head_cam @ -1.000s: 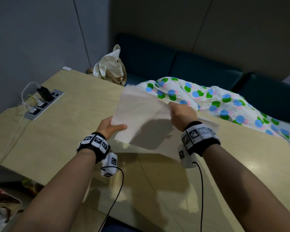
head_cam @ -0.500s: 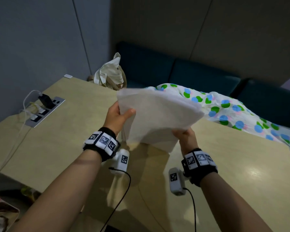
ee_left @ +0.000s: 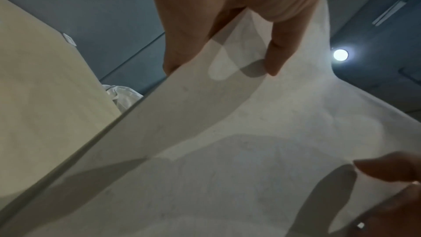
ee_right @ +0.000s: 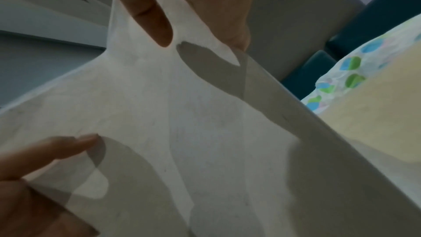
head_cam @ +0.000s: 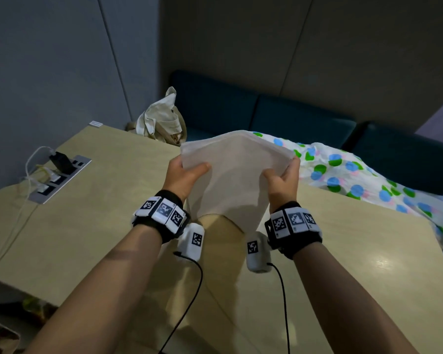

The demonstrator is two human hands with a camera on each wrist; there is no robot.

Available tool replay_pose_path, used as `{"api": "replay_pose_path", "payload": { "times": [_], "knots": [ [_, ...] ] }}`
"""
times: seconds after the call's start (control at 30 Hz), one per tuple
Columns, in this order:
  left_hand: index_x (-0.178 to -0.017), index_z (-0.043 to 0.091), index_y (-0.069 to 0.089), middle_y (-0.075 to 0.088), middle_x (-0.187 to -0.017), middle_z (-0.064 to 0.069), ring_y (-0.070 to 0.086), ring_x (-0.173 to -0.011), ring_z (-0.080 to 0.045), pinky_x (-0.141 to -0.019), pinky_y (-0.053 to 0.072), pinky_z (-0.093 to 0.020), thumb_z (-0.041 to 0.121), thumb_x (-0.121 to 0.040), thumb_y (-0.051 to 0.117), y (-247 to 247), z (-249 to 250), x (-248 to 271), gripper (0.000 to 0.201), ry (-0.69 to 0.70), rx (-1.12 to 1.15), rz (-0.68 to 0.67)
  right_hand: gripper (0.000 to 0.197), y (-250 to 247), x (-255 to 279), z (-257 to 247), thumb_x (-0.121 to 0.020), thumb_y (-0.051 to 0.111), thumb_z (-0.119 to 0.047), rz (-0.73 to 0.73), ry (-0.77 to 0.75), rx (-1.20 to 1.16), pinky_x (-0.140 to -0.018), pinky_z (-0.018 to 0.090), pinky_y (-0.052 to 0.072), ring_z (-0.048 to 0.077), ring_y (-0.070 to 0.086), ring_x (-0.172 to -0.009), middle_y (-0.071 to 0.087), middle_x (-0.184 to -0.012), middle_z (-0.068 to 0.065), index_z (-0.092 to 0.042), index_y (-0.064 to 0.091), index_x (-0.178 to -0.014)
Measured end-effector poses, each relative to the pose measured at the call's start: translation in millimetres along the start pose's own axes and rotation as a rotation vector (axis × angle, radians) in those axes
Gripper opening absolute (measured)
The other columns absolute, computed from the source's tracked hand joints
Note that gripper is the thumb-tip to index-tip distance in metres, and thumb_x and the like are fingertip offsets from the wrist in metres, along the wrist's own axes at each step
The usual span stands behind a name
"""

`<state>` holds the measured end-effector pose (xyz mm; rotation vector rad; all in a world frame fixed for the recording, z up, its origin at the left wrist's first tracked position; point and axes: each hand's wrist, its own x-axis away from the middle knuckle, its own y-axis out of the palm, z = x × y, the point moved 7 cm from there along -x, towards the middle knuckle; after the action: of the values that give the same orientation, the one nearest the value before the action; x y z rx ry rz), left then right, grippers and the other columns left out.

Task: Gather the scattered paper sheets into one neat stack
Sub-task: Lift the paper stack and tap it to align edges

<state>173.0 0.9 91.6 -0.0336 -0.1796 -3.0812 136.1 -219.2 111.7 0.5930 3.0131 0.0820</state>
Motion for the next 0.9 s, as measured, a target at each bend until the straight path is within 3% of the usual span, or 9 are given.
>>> {"api": "replay_pose_path", "payload": {
  "times": [0.13,0.3,0.37,0.5,0.57,0.7,0.77,0.83,0.9],
  "knots": [
    [-0.095,0.022,0.065,0.068,-0.096,-0.002,0.064,-0.088,-0.018,-0.082,0.053,-0.035,0.005,-0.078,0.071,-4,3,0,0.025,0.009,0.019,0.001,0.059,-8,-1,-7,-0.084,0.049,0.006,0.014,-0.065,0.051,-0.089,0.038,0.055,0.008,0.058,-0.092,0.054,-0.116,0.002,-0.023,0.032,-0.133],
    [-0.117,0.011,0.06,0.067,-0.103,-0.005,0.064,-0.091,-0.016,-0.078,0.056,-0.026,0.009,-0.058,0.077,-5,1,1,0.061,-0.009,0.023,-0.052,0.085,-13,10,-26,-0.073,0.053,0.005,0.102,-0.421,0.349,-0.101,0.015,0.04,0.008,0.046,-0.112,0.045,-0.127,0.008,-0.02,0.02,-0.146],
    [-0.116,0.013,0.06,0.067,-0.099,-0.002,0.064,-0.09,-0.014,-0.072,0.057,-0.02,0.01,-0.057,0.077,-6,-1,-1,0.062,-0.024,0.038,-0.055,0.078,-5,14,-34,-0.074,0.05,0.011,0.073,-0.525,0.533,-0.088,-0.006,0.031,-0.004,0.036,-0.103,0.038,-0.135,0.014,-0.013,0.028,-0.145],
    [-0.105,0.017,0.064,0.067,-0.099,-0.001,0.066,-0.087,-0.008,-0.072,0.056,-0.019,0.019,-0.055,0.081,-5,11,-2,0.053,0.065,0.049,-0.114,0.061,1,13,-34,-0.082,0.045,0.01,-0.004,-0.535,0.775,-0.09,0.012,0.039,0.013,0.048,-0.106,0.034,-0.138,0.013,-0.017,0.048,-0.137],
    [-0.1,0.022,0.065,0.067,-0.1,-0.001,0.067,-0.086,-0.004,-0.071,0.054,-0.018,0.013,-0.061,0.08,-3,18,-4,0.042,0.101,0.026,-0.138,0.059,0,11,-32,-0.084,0.044,0.008,-0.022,-0.52,0.797,-0.091,0.009,0.033,0.021,0.05,-0.11,0.034,-0.138,0.012,-0.018,0.048,-0.136],
    [-0.111,0.013,0.063,0.067,-0.104,-0.006,0.065,-0.09,-0.012,-0.076,0.057,-0.02,0.0,-0.069,0.077,-2,16,-10,0.046,0.061,-0.04,-0.181,0.064,0,10,-37,-0.081,0.045,0.01,-0.016,-0.559,0.747,-0.083,-0.008,0.028,0.001,0.04,-0.098,0.036,-0.135,0.014,-0.016,0.042,-0.14],
    [-0.119,0.008,0.061,0.067,-0.104,-0.007,0.064,-0.09,-0.015,-0.077,0.057,-0.022,-0.004,-0.074,0.074,-7,8,-13,0.049,0.007,-0.058,-0.171,0.069,-5,7,-34,-0.083,0.048,0.005,0.002,-0.523,0.607,-0.095,0.003,0.037,0.001,0.042,-0.103,0.04,-0.133,0.009,-0.018,0.03,-0.145],
    [-0.117,0.006,0.061,0.067,-0.101,-0.008,0.064,-0.091,-0.02,-0.078,0.055,-0.028,-0.001,-0.071,0.075,-12,-1,-15,0.048,-0.045,-0.046,-0.155,0.068,-12,1,-19,-0.088,0.048,-0.004,0.007,-0.362,0.424,-0.098,0.034,0.048,0.009,0.053,-0.106,0.048,-0.125,-0.004,-0.023,0.02,-0.146],
    [-0.105,0.01,0.064,0.067,-0.094,-0.006,0.063,-0.088,-0.022,-0.075,0.052,-0.029,0.004,-0.069,0.07,-14,-12,-15,0.037,-0.092,-0.033,-0.126,0.063,-11,-1,-1,-0.091,0.047,-0.011,-0.058,-0.177,0.258,-0.099,0.039,0.047,0.002,0.056,-0.108,0.05,-0.123,-0.011,-0.024,0.017,-0.145]
  ]
}}
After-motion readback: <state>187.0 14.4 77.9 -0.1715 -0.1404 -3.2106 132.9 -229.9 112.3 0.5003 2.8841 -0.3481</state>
